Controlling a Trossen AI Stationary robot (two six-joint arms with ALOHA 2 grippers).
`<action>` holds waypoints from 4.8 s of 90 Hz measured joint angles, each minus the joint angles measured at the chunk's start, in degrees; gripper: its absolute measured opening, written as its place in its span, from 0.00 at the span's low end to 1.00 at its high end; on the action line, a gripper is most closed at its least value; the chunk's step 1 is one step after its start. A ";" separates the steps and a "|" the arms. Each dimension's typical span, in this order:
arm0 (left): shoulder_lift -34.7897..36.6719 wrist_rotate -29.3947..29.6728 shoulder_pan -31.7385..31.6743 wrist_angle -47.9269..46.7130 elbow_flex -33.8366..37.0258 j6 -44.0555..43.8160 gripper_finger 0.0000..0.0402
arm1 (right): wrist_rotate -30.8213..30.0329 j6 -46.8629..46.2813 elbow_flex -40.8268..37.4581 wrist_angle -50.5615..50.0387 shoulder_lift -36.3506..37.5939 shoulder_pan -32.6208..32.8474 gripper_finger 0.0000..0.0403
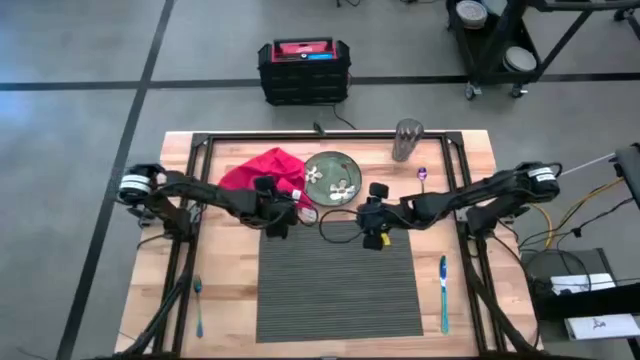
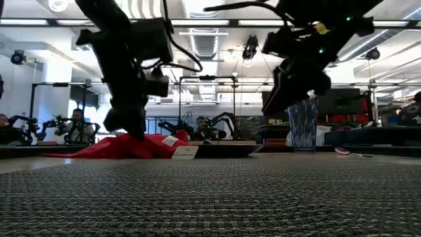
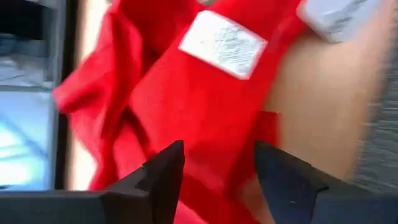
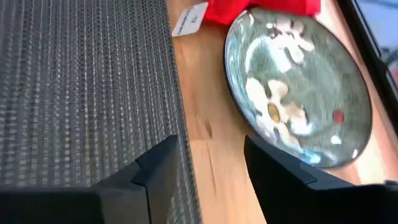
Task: Set table place
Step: Fold the red table napkin
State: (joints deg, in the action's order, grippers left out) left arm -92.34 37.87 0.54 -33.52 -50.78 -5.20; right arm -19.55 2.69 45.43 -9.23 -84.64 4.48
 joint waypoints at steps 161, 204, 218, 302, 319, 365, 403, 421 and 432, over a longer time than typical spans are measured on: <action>8.75 -16.27 2.10 2.03 -15.06 -8.85 0.00 | -20.03 5.93 9.79 28.77 -18.86 6.28 0.51; 8.75 -16.31 2.10 2.43 -15.06 -8.85 0.00 | -21.04 9.33 10.71 24.68 -19.52 6.24 0.21; 8.75 -16.36 2.16 2.51 -15.06 -8.87 0.00 | -20.48 10.41 10.71 22.28 -19.16 6.26 0.02; 9.86 -17.51 7.05 -1.49 -20.10 -9.11 0.23 | -16.44 10.60 11.78 -3.15 18.32 9.87 0.00; 8.70 -24.81 11.42 1.98 -20.50 -10.95 0.38 | -16.44 10.59 11.74 -4.82 17.68 9.65 0.00; -13.49 -13.22 18.53 11.06 -23.64 -13.99 0.33 | -16.61 9.42 11.69 -5.29 16.48 9.10 0.00; -20.84 -3.22 17.91 8.51 -27.56 -14.88 0.28 | -16.50 7.55 11.67 -6.86 12.82 9.09 0.00; -22.31 -0.41 17.27 4.41 -27.39 -14.82 0.28 | -16.50 7.36 11.66 -7.03 11.54 9.08 0.00; -22.27 1.72 17.18 1.33 -27.41 -14.84 0.12 | -16.51 7.35 11.67 -7.10 11.79 9.12 0.00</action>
State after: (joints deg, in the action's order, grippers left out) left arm -114.61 39.59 17.72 -32.19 -78.19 -20.03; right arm -36.06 10.04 57.10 -16.33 -72.85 13.60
